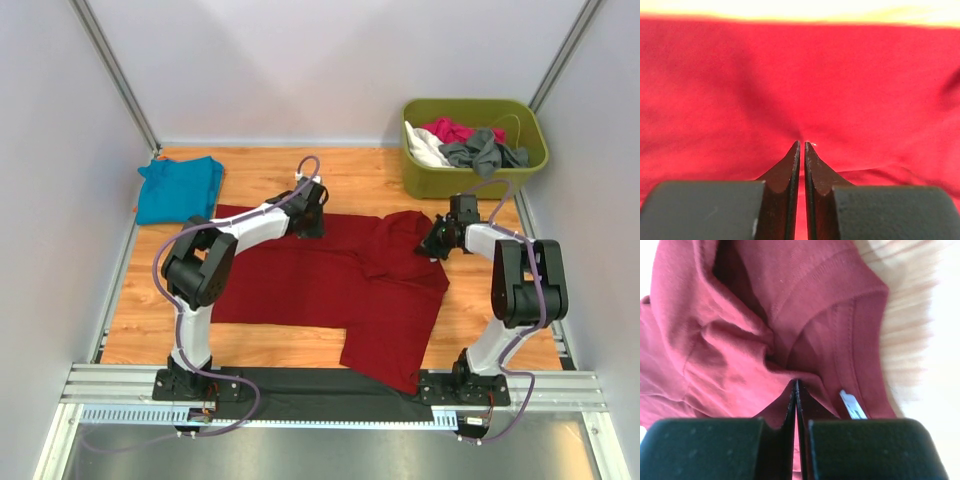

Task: Fold and stack the t-shirts
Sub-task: Fold the tshirt

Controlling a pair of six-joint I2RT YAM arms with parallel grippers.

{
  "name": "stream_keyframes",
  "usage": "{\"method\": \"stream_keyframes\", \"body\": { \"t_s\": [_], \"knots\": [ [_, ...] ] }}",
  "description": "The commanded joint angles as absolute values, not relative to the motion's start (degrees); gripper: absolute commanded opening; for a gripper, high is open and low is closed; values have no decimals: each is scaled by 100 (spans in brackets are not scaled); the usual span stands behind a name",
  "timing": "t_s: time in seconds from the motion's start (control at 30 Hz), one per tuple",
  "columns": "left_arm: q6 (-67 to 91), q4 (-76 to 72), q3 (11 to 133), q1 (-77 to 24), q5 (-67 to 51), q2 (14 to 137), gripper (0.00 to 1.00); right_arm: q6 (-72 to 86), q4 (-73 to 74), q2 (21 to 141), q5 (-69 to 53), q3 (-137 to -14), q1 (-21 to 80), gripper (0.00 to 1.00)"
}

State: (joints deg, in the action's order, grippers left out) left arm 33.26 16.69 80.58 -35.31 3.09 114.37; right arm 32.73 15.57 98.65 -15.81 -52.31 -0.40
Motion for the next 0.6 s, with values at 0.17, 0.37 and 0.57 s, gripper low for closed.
{"method": "stream_keyframes", "body": {
  "t_s": [0.17, 0.37, 0.57],
  "knots": [
    [3533, 1811, 7796, -3042, 291, 11302, 12, 3138, 1494, 10572, -941, -6028, -35, 0],
    [3375, 1819, 7963, -3006, 53, 11373, 12, 3208, 1749, 10583, -932, -6372, -26, 0],
    [3086, 2335, 8235, -2857, -158, 10874, 20, 2980, 2196, 9399, -1107, -6600, -26, 18]
  ]
}}
